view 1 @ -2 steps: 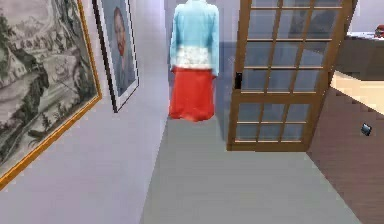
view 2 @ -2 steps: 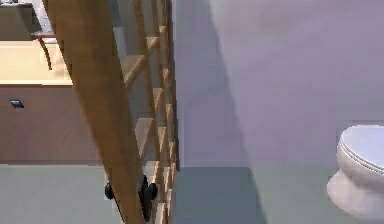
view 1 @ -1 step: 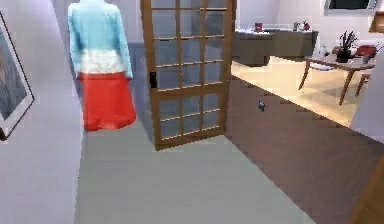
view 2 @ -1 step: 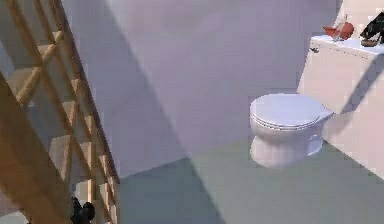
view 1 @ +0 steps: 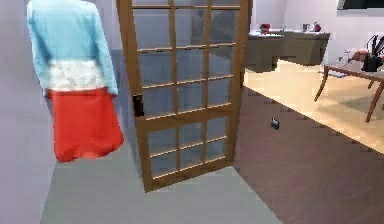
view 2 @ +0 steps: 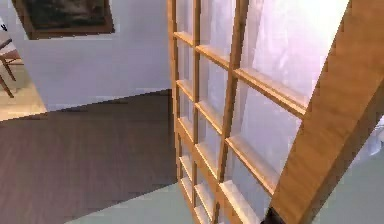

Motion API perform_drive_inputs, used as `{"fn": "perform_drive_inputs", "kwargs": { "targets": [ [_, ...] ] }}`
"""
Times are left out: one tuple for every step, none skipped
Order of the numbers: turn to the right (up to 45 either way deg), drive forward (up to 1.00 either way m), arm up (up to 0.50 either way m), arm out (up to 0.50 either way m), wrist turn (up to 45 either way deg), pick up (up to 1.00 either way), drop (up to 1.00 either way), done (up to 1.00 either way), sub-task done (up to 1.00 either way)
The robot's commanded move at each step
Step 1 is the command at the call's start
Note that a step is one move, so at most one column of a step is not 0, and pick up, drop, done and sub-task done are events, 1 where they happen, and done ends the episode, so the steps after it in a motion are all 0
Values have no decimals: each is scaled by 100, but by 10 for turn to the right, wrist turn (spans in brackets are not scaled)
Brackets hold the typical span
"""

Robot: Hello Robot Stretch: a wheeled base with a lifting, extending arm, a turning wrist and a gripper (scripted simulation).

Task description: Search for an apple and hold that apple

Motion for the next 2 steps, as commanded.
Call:
{"fn": "perform_drive_inputs", "kwargs": {
  "targets": [
    [270, 0, 0, 0, 0, 0, 0, 0, 0],
    [0, 100, 0, 0, 0, 0, 0, 0, 0]
  ]
}}
